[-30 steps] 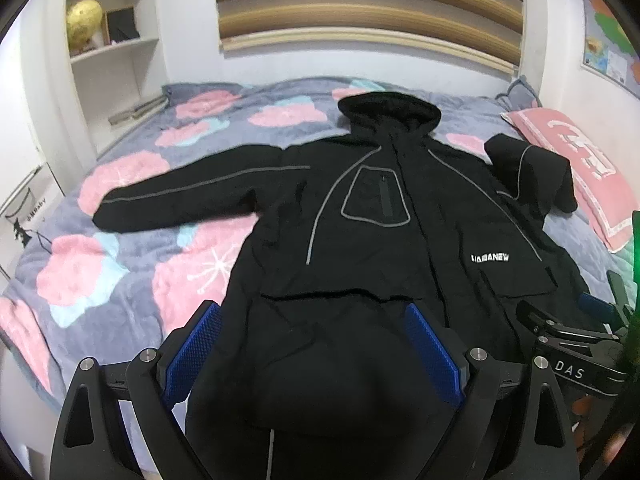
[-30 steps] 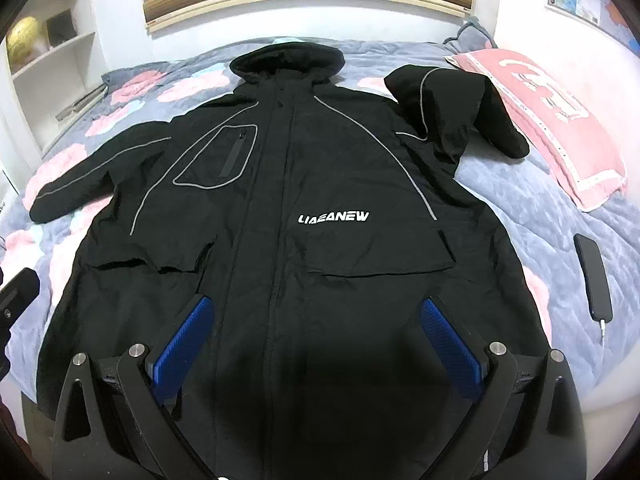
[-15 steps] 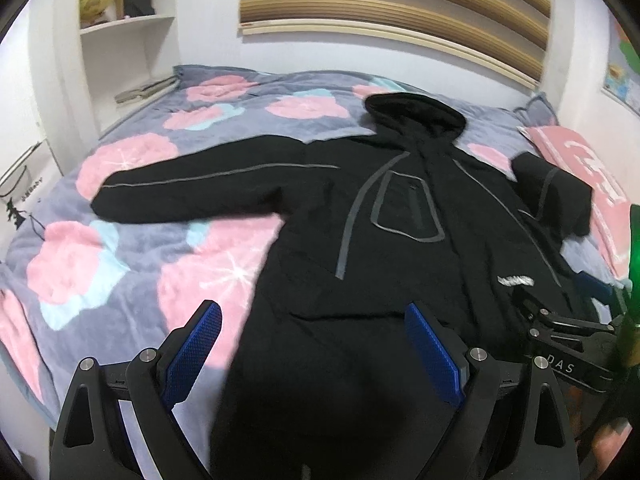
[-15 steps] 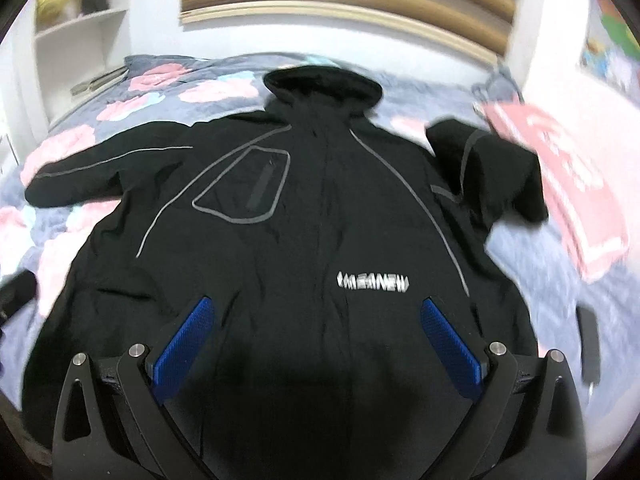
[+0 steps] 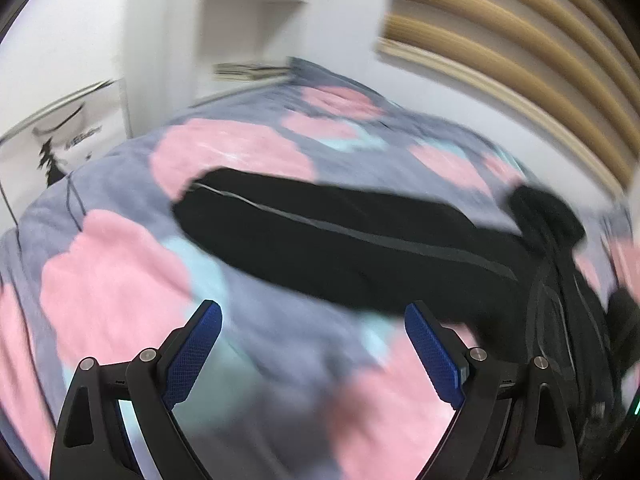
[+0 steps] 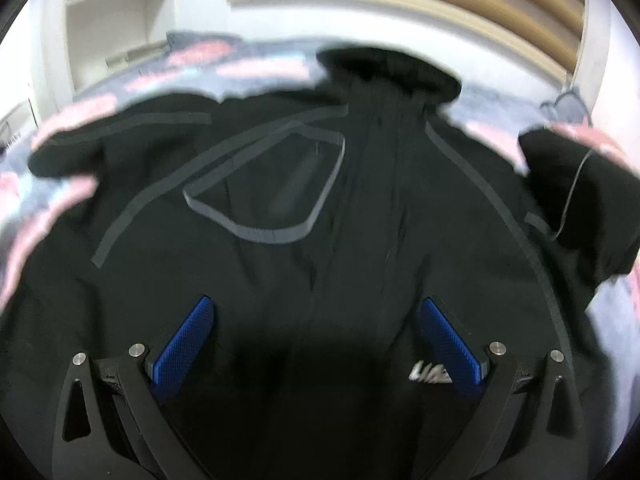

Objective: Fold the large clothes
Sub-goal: 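Grasp the black jacket's sleeve cuff with the left gripper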

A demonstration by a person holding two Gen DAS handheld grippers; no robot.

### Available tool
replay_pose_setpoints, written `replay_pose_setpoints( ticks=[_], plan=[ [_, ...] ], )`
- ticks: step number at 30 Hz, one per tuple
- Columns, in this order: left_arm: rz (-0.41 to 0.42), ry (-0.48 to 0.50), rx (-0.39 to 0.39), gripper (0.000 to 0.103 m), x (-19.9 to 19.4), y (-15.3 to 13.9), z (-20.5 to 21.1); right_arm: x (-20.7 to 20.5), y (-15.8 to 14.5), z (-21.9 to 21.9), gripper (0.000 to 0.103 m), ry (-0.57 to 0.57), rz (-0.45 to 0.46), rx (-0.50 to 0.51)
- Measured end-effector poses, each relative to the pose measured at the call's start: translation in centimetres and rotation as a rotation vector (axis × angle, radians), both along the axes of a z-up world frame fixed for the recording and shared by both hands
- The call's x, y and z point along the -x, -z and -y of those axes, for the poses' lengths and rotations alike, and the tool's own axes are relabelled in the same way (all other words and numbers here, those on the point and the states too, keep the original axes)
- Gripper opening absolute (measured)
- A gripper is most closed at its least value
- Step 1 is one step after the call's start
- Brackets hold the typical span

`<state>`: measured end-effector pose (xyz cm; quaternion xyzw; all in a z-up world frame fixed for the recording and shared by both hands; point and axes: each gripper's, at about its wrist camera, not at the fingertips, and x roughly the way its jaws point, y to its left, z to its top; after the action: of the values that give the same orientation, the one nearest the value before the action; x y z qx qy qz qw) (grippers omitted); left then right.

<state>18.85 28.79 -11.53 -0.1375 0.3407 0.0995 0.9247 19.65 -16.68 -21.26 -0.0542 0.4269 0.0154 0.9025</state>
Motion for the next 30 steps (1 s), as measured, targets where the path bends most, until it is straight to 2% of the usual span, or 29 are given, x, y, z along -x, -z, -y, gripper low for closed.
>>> replay_pose_setpoints(
  ticks=[2,6,9,15,16,18,19,23,28,30],
  plan=[
    [0.016,-0.044,0.013,0.093,-1.5,0.4,-2.9,-0.1,0.2,0.0,0.103,0.003,0.005,-0.007],
    [0.051,-0.127,0.141,0.093,-4.8,2.2,-9.3,0.1,0.5,0.1,0.103,0.005,0.007,-0.022],
    [0.013,-0.181,0.206,0.093,-7.4,4.6,-11.8,-0.1,0.8,0.4,0.103,0.006,0.0,-0.046],
    [-0.054,-0.218,0.202,0.09,-11.2,8.4,-13.3,-0.3,1.0,1.0,0.103,0.004,-0.015,-0.073],
    [-0.059,-0.216,0.196,0.07,-11.5,8.8,-13.3,-0.3,1.0,0.9,0.103,0.004,-0.015,-0.072],
    [-0.064,-0.177,0.192,0.039,-12.1,9.2,-12.8,-0.3,1.0,0.8,0.103,0.004,-0.016,-0.069],
    [-0.048,-0.16,0.174,0.027,-12.2,8.9,-12.3,-0.3,1.1,0.9,0.103,0.004,-0.016,-0.07],
    [0.05,-0.115,0.057,0.021,-11.1,6.3,-10.1,-0.4,1.1,0.9,0.103,0.004,-0.018,-0.075],
    [0.159,-0.003,-0.004,0.019,-9.2,1.7,-6.0,-0.3,1.2,0.9,0.103,0.002,-0.017,-0.083],
    [0.206,0.074,-0.022,0.018,-8.5,-0.5,-3.1,-0.4,1.2,0.9,0.103,0.002,-0.017,-0.089]
  ],
)
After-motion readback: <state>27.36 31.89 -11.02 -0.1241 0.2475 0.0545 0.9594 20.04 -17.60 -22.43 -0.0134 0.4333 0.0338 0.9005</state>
